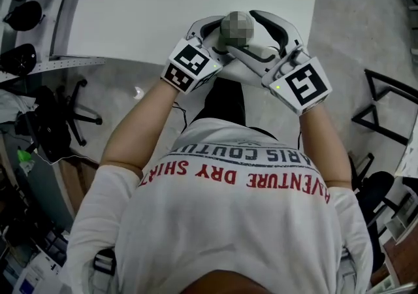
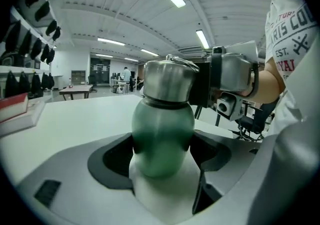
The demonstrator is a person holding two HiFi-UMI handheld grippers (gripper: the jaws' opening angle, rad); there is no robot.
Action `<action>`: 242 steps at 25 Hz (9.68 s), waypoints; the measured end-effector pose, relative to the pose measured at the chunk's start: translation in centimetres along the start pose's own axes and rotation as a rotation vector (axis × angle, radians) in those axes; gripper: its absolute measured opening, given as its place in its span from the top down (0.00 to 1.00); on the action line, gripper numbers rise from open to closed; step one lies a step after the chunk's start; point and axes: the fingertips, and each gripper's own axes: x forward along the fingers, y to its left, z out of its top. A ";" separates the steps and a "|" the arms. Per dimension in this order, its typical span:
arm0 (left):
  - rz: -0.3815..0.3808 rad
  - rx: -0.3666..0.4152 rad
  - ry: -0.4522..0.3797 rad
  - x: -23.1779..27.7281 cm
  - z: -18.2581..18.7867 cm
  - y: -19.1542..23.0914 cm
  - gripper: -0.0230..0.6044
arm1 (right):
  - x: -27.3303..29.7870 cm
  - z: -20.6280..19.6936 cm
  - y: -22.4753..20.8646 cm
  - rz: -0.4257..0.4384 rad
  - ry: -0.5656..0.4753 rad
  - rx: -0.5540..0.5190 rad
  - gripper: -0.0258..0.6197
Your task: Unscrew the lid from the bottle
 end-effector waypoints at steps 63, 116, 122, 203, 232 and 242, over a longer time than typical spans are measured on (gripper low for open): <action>-0.406 0.255 0.185 -0.3 -0.5 -0.3 0.37 | 1.4 -0.9 0.2 0.426 0.142 -0.204 0.60; 0.166 -0.087 0.003 0.1 0.4 0.2 0.37 | -0.1 -1.0 -0.3 -0.124 0.020 0.073 0.56; 0.175 -0.097 0.006 -0.2 0.1 0.6 0.37 | 0.6 -1.2 -0.5 -0.159 0.025 0.052 0.61; 0.005 -0.009 0.091 -1.5 -1.0 -0.4 0.37 | 1.2 -0.2 1.1 -0.064 0.044 0.036 0.52; 0.033 -0.031 0.067 -1.7 -1.1 0.1 0.37 | 2.0 -0.6 1.1 -0.050 0.073 0.019 0.58; -0.150 0.070 0.108 -1.9 -1.2 0.0 0.37 | 2.3 -0.5 1.3 0.063 0.091 -0.018 0.58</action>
